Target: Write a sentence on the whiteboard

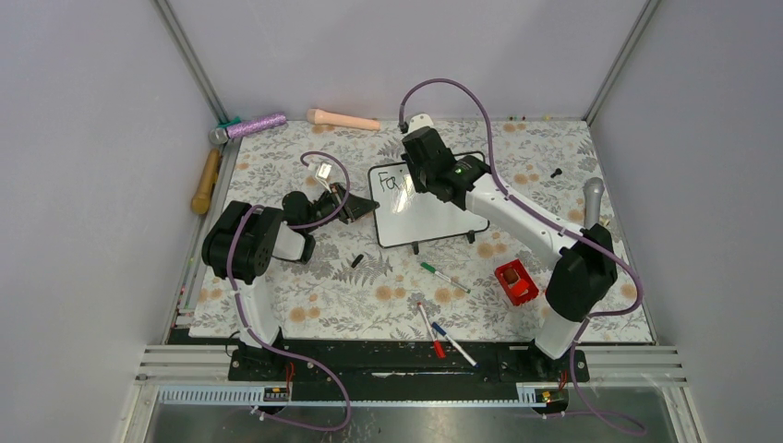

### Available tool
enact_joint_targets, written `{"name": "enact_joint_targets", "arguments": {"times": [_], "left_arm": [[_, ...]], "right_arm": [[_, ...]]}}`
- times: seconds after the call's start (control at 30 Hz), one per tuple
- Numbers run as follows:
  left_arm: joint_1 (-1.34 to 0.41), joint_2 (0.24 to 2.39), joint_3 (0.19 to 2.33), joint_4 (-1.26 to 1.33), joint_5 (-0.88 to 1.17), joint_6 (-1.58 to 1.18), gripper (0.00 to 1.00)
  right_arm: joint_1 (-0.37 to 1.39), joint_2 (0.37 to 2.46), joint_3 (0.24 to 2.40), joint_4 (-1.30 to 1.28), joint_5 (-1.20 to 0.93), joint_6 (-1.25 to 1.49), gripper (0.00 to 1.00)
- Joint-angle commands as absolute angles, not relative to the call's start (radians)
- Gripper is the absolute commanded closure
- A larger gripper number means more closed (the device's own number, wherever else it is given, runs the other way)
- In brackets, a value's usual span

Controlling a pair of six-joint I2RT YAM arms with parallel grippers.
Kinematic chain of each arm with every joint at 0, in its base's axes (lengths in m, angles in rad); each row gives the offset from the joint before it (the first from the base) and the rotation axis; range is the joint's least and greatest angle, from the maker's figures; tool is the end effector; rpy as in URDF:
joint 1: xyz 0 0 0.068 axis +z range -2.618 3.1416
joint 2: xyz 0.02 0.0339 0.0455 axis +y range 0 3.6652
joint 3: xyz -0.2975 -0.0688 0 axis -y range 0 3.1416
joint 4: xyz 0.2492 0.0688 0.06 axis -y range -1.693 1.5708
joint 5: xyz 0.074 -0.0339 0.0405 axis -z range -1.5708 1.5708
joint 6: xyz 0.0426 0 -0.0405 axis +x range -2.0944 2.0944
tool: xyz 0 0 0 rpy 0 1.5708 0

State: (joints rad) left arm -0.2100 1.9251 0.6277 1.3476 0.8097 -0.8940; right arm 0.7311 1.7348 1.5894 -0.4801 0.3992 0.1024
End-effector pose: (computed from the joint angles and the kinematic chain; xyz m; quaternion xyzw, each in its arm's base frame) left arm 0.3374 -0.1034 0.1740 0.0565 0.6925 -0.5804 0.4248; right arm 0.3205 0.2652 0.3640 -0.1840 0.8578 0.0192 0.4795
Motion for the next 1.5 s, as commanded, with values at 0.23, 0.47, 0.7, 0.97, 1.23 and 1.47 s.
{"name": "enact_joint_targets", "arguments": {"times": [0.23,0.47,0.7,0.97,1.23,1.47], "left_arm": [[-0.211,1.889,0.623,1.421,0.821,-0.896,0.98],[-0.211,1.893,0.626,1.420,0.821,-0.896,0.98],[-0.212,1.893,0.626,1.421,0.822,-0.896,0.98],[-0.212,1.894,0.626,1.421,0.822,-0.896,0.98],[-0.212,1.893,0.626,1.420,0.823,-0.897,0.98],[-0.212,1.890,0.626,1.422,0.824,-0.896,0.98]], "right_arm": [[0.724,1.741,1.668,-0.457,0.357,0.103,1.00],[0.725,1.767,1.686,-0.468,0.357,0.101,1.00],[0.724,1.778,1.680,-0.468,0.377,0.101,1.00],[0.723,1.788,1.678,-0.480,0.380,0.102,1.00],[0.723,1.764,1.630,-0.481,0.366,0.106,1.00],[0.724,1.735,1.579,-0.482,0.342,0.119,1.00]]}}
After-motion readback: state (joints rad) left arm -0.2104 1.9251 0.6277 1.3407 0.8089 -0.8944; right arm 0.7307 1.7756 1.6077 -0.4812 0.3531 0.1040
